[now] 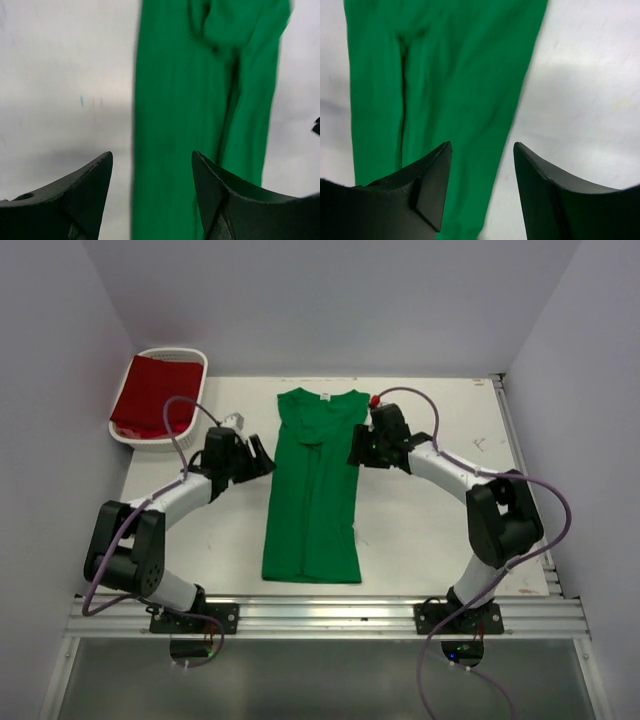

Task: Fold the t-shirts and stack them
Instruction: Grab the bottom of the folded rectangular tshirt with both arms

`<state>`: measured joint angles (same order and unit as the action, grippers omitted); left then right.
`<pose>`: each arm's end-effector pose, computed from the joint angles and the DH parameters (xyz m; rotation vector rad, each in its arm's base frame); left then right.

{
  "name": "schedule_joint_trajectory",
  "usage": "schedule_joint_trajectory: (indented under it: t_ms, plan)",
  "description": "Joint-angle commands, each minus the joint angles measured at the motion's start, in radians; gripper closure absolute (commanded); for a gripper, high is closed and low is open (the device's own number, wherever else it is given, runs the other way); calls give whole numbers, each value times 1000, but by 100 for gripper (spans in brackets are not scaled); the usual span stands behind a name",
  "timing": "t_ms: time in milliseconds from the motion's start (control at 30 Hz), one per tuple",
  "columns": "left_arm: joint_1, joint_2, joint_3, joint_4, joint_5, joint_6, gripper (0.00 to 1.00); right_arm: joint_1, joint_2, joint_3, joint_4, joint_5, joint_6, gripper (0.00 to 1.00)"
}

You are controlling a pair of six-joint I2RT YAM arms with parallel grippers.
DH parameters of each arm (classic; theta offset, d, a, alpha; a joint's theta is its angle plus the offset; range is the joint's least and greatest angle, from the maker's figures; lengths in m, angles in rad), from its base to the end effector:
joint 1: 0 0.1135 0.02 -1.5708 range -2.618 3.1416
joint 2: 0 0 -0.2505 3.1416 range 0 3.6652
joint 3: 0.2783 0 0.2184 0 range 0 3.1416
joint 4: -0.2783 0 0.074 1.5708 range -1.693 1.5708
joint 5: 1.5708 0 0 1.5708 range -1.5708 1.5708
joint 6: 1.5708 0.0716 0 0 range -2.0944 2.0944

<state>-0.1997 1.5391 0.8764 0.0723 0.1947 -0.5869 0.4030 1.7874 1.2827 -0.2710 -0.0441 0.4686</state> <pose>0.3250 -0.0799 0.2017 -0.3138 2.2021 -0.6547 0.3580 0.1561 0.2072 0.0564 2.3960 0.4727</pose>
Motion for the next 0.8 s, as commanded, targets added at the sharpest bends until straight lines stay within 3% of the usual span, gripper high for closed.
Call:
schedule_joint_trajectory:
  t_ms: [0,167,400,767]
  plan:
    - [-98,-136,-152,-205,-81,2,32,138,-134,-158,-31,27,45,44]
    - [-216,-364,-365,-285,-29,-40,33,267,-285,-391,-39,24,122,45]
    - [-276,-689,-467,-471,41,-94,32,368,-502,-543,-125,35,189,46]
    - [-394,-648,-513,-591,13,-206,37,399,-591,-707,-68,-86,312,46]
